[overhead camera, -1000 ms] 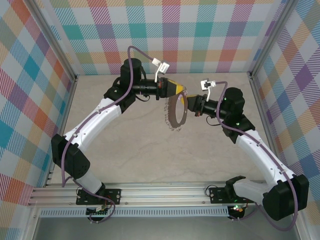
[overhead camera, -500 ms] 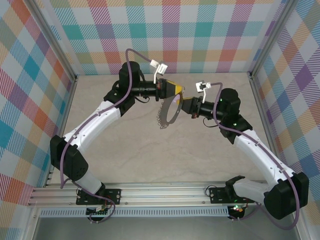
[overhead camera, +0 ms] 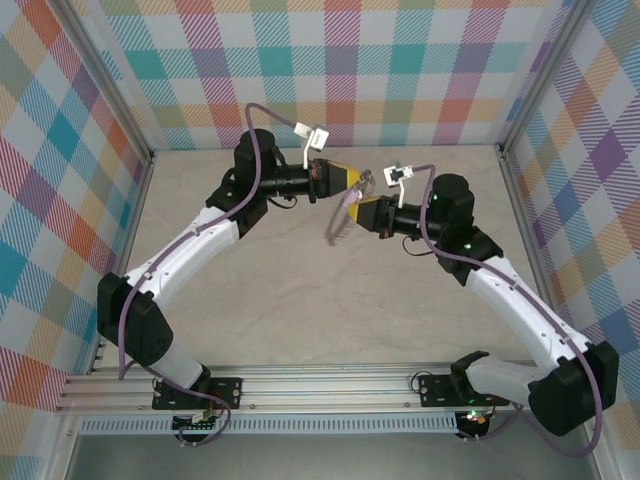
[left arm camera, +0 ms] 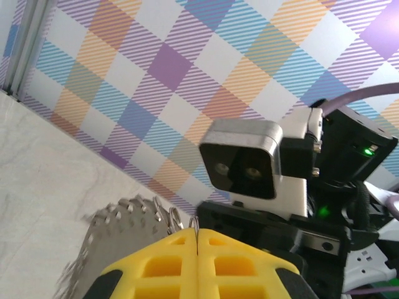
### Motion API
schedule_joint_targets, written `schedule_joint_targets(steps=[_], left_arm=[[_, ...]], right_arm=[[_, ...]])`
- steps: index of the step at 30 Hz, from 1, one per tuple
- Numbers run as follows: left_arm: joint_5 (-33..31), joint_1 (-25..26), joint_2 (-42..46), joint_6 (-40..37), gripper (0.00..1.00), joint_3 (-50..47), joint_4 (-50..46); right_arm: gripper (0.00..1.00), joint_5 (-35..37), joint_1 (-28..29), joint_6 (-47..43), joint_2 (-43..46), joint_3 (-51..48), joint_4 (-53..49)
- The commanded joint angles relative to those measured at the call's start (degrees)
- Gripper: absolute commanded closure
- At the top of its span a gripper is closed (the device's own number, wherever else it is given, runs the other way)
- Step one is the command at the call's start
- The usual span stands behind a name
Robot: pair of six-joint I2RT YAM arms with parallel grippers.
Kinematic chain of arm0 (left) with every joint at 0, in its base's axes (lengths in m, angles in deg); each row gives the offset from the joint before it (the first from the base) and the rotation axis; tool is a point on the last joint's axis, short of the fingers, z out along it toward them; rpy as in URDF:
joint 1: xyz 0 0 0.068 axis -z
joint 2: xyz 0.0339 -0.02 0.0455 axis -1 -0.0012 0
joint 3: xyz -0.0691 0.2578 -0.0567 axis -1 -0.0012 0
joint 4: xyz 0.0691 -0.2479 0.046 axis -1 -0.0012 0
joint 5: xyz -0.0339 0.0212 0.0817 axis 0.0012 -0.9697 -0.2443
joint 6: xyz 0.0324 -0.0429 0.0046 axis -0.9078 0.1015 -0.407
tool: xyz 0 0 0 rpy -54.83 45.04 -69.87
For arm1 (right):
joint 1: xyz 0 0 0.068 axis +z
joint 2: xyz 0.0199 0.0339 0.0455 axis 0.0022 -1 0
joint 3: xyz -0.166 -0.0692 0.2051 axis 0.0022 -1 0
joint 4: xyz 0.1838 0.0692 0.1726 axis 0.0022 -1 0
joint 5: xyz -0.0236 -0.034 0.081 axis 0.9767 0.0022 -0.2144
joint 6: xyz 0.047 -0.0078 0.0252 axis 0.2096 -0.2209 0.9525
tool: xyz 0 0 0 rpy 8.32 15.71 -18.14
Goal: Put the keys on the keyring
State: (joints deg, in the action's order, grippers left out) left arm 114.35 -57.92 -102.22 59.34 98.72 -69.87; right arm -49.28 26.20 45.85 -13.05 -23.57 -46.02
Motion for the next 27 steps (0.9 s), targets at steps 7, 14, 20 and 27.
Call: schedule_joint_targets(steps=[7, 14, 20, 27], left_arm=[[-4.0, 0.0, 1.7, 7.8, 1.00, -4.0, 15.0], [-5.0, 0.0, 2.1, 14.0, 1.00, -8.6, 24.7], [-5.3, 0.0, 2.4, 19.0, 1.00, -11.7, 32.5], [-5.0, 0.0, 2.4, 22.2, 1.00, -12.9, 37.3]], right_arm=[[0.65, 7.0, -4.1, -0.5, 13.6, -1.7, -6.7], [0.62, 12.7, -4.6, 5.2, 12.4, 1.4, -1.2], [0.62, 12.2, -4.7, 6.5, 7.4, 4.9, 2.5], [0.62, 9.8, -5.0, 9.1, 1.6, 6.5, 7.7]])
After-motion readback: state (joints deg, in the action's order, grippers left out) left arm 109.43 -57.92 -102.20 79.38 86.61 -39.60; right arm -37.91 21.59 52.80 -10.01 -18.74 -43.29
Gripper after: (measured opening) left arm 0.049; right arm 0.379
